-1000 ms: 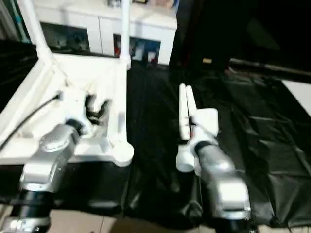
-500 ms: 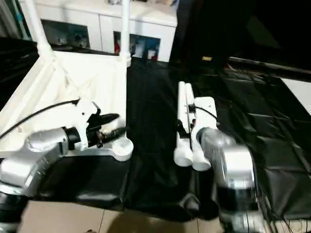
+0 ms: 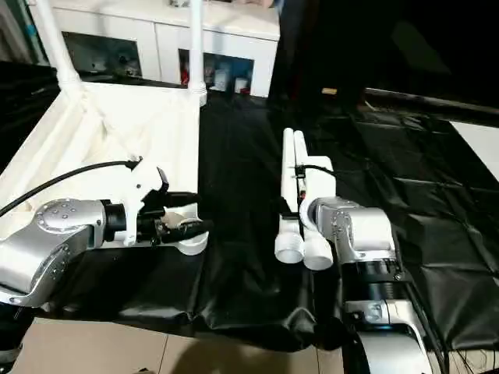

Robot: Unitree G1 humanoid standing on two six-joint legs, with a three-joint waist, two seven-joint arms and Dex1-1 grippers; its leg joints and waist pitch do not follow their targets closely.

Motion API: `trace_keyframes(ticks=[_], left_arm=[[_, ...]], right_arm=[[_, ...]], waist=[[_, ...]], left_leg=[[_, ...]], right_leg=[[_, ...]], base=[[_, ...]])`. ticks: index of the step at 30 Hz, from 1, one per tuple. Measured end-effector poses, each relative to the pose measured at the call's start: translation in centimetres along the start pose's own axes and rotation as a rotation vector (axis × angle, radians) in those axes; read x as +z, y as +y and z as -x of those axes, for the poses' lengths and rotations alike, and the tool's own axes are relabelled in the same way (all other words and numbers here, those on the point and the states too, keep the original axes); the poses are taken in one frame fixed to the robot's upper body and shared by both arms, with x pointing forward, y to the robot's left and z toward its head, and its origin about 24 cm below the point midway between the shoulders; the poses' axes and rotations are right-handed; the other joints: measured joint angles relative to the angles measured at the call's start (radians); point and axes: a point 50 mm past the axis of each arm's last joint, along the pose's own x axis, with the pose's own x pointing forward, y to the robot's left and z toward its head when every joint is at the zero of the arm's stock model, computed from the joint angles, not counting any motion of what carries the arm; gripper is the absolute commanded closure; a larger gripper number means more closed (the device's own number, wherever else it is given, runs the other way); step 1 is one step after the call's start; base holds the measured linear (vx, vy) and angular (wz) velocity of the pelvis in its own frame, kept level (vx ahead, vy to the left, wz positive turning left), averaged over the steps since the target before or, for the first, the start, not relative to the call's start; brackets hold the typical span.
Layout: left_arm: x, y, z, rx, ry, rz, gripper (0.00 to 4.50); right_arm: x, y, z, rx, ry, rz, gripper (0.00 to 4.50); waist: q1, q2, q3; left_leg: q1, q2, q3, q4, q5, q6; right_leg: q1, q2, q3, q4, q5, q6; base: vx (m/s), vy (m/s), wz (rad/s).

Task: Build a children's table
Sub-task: Pick table leg

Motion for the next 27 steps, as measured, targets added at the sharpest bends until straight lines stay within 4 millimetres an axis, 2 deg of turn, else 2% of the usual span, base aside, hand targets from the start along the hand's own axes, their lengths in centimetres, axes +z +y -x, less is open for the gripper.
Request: trace_keyframes(ticks=[3,8,16,24,25,27], left_arm=[[0.1,0.0,0.0,0.001,0.001,-0.005,1.09],[0.0,0.0,0.1,0.001,0.008,-0.002,1.09],[0.1,-0.2,-0.3,-0.014,-0.001,0.005,1.09],[-0.1,-0.1,-0.2,-0.009,0.017,0.008,1.09],[-0.2,-0.1,-0.2,-0.008,0.026,0.006,1.07],[-0.2,-0.2,-0.2,-0.010,0.031,0.006,1.07]], right_arm=[[0.8,0.2,-0.5,0.009,-0.008,0.002,0.00],[-0.3,0.2,-1.5,-0.008,0.074,0.006,0.00],[-0.7,0.4,-2.7,0.000,0.104,-0.021,0.00],[-1.6,1.0,-3.5,0.042,0.155,-0.081,0.00],[-1.5,1.2,-3.6,0.052,0.155,-0.094,0.28],[-1.5,1.3,-3.7,0.058,0.157,-0.099,0.35]], waist=[[0.009,0.000,0.000],[0.021,0.000,0.000],[0.016,0.000,0.000],[0.017,-0.007,0.000],[0.016,-0.007,0.000],[0.016,-0.007,0.000]], left_leg=[[0.000,0.004,0.002,0.000,0.000,0.000],[0.000,0.008,0.002,0.000,0.002,-0.003],[0.000,0.008,0.002,0.000,0.003,-0.005],[-0.001,0.009,0.003,-0.001,0.003,-0.005],[-0.001,0.009,0.003,-0.001,0.003,-0.005],[-0.002,0.009,0.003,-0.001,0.003,-0.005]], right_leg=[[0.000,0.003,0.000,0.000,-0.001,-0.001],[-0.001,0.007,0.000,0.000,-0.002,-0.003],[-0.001,0.008,0.000,0.001,-0.002,-0.003],[-0.002,0.008,0.000,0.000,-0.002,-0.004],[-0.003,0.008,0.000,0.001,-0.002,-0.004],[-0.003,0.008,0.000,0.001,-0.002,-0.004]], base=[[0.000,0.000,0.00],[0.000,0.000,0.00],[0.000,0.000,0.00],[0.000,0.000,0.00],[0.000,0.000,0.00],[0.000,0.000,0.00]])
